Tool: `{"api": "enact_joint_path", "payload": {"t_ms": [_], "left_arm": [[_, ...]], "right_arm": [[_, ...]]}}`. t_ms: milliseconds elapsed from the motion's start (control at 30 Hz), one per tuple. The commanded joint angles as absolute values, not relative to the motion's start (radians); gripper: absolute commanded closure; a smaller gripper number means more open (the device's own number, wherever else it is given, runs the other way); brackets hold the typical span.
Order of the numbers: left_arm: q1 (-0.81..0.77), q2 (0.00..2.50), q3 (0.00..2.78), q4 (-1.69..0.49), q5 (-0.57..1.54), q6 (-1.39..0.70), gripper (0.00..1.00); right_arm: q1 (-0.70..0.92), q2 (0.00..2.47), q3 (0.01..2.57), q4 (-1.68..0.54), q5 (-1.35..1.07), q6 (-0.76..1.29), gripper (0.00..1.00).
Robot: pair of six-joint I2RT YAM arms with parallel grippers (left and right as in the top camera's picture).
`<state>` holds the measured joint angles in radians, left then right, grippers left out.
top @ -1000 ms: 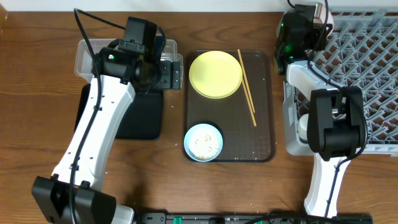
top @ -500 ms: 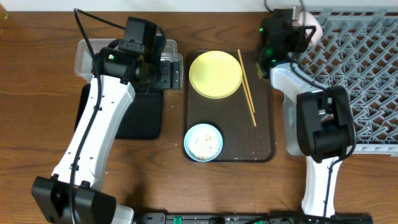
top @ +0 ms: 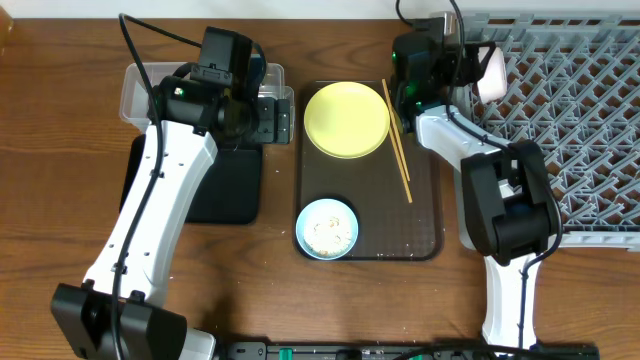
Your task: Sort waste into correct bins and load items into the dishwasher rack
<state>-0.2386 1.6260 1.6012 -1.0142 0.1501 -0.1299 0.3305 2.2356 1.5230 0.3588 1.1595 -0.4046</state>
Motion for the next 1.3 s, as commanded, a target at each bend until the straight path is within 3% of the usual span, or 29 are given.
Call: {"api": "enact_joint_path", "payload": {"t_ms": [0,133,267,467,533,733,933,1267], "left_arm": [[-0.240,1.631,1.608,-1.016,0.144,-0.124,0.09],[-0.240,1.631,1.608,-1.016,0.144,-0.124,0.09],[-0.240,1.631,1.608,-1.016,0.144,-0.124,0.08],[-0.240,1.631,1.608,-1.016,0.144,-0.124,0.08],[-0.240,1.631,1.608,-1.016,0.144,-0.124,0.08],[-0.240,1.631,1.608,-1.016,0.144,-0.124,0.08],[-0.240,1.631,1.608,-1.016,0.144,-0.124,0.08],[-0.240,1.631,1.608,-1.016,0.144,-0.124,0.08]], "right_arm": [[0.349,2.194,1.528,0.302,1.093,-0.359,0.11],[0.346,2.070,1.528,-0.028,0.693,-0.162,0.01],[0.340,1.943,1.528,-0.292,0.186,-0.008,0.01],[0.347,1.840,1.528,-0.532,-0.328,0.160,0.01],[0.361,1.843,1.526,-0.620,-0.439,0.162,0.11],[0.440,1.853,1.452,-0.808,-0.448,0.180,0.23],[0.519,1.853,1.339,-0.812,-0.389,0.311,0.35],[0.495,1.825,1.329,-0.798,-0.370,0.348,0.39]]}}
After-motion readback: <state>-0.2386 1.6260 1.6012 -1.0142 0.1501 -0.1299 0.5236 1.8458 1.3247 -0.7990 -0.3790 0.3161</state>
